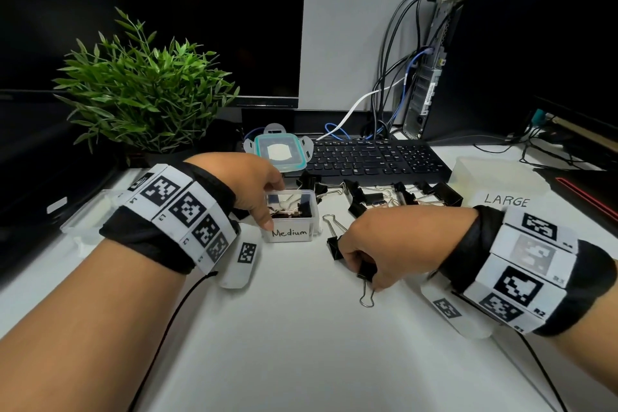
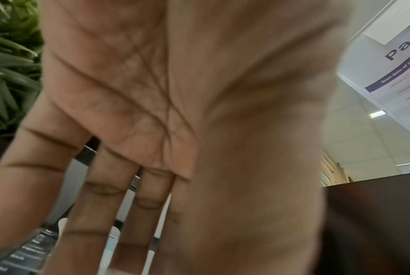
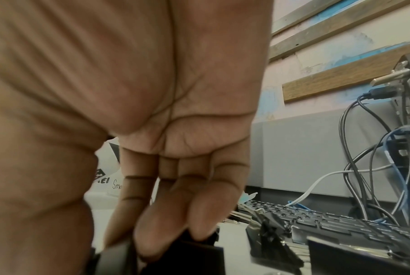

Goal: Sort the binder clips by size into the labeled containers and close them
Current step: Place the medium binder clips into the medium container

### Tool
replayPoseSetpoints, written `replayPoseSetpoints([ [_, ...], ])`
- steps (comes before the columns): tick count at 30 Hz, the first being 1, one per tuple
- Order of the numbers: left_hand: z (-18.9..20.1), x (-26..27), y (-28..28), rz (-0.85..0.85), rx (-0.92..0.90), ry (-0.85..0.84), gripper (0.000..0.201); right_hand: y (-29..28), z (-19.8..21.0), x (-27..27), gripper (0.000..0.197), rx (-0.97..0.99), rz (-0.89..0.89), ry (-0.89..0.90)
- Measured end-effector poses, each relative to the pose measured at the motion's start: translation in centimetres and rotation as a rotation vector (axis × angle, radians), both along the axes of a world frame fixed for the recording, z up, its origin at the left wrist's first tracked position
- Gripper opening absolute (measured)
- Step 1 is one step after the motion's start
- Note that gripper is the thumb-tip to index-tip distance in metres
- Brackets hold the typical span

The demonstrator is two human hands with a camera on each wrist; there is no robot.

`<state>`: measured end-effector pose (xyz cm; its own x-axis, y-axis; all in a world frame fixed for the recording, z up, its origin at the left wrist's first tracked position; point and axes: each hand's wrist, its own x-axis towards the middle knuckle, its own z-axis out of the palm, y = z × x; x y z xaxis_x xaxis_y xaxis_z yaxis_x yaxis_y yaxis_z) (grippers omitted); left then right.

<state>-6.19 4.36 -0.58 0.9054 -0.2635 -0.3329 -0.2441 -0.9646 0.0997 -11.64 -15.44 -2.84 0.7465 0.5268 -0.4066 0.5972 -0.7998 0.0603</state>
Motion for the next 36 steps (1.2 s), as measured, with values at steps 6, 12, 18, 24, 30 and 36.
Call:
replayPoseSetpoints([
  [6, -0.1, 0.3, -0.1, -0.023, 0.024, -0.019, 0.078, -0.1, 0.2, 0.2, 0.022, 0.057, -0.017, 0.009],
  [12, -0.1, 0.2, -0.2, -0.011, -0.013, -0.021, 0.076, -0.2, 1.3, 1.9, 0.021, 0.396, -0.134, 0.046],
  [18, -0.3, 0.4, -0.4, -0.016, -0.029, -0.041, 0.077, 0.9, 1.8, 5.4, 0.011, 0.743, -0.356, -0.145],
  [24, -0.4, 0.4, -0.6, -0.026, -0.036, -0.045, 0.078, 3.3, 0.5, 6.9, 0.01, 0.684, -0.377, -0.229],
  [30, -0.5, 0.5, -0.6, -0.025, -0.038, -0.044, 0.079, 4.7, 0.2, 7.0, 0.02, 0.644, -0.389, -0.197],
  [36, -0.5, 0.5, -0.8, -0.033, -0.032, -0.046, 0.079, 5.5, 0.4, 6.5, 0.018, 0.449, -0.33, -0.237],
])
